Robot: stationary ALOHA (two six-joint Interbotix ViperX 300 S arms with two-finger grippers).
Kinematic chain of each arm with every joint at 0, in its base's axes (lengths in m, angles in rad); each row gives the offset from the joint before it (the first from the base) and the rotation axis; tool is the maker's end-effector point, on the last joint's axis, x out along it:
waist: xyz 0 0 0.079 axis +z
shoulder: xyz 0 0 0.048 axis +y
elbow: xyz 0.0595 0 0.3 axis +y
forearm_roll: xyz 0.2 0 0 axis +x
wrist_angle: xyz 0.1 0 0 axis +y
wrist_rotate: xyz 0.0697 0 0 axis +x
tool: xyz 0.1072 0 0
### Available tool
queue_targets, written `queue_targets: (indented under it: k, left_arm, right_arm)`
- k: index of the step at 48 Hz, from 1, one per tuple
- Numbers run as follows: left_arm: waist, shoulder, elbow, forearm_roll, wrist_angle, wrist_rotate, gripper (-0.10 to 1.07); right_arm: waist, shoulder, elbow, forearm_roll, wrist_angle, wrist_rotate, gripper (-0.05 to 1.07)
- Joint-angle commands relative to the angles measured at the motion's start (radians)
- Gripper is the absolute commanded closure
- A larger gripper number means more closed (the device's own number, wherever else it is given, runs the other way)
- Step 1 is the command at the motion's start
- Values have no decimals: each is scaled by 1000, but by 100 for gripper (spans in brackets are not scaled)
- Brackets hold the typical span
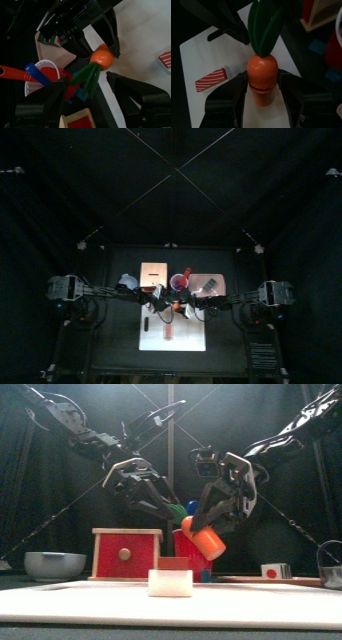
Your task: Stand up carrot
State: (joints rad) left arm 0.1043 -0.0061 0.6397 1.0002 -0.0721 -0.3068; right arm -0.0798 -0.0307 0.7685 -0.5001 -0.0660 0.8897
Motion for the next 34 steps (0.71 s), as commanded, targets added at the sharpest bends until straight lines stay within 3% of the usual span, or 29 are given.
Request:
queue_targets:
  k: [1, 15, 34]
  left_arm:
    - [3, -9, -25, 0, -5, 2, 2]
    - [3, -9, -26, 2, -9, 2, 4]
    - [3, -8, -29, 2, -11, 2, 30]
  right_arm:
    - [0, -14, -9, 2, -5, 2, 43]
    - [0, -15, -9, 3, -5, 2, 43]
    - [0, -14, -9, 3, -3, 2, 43]
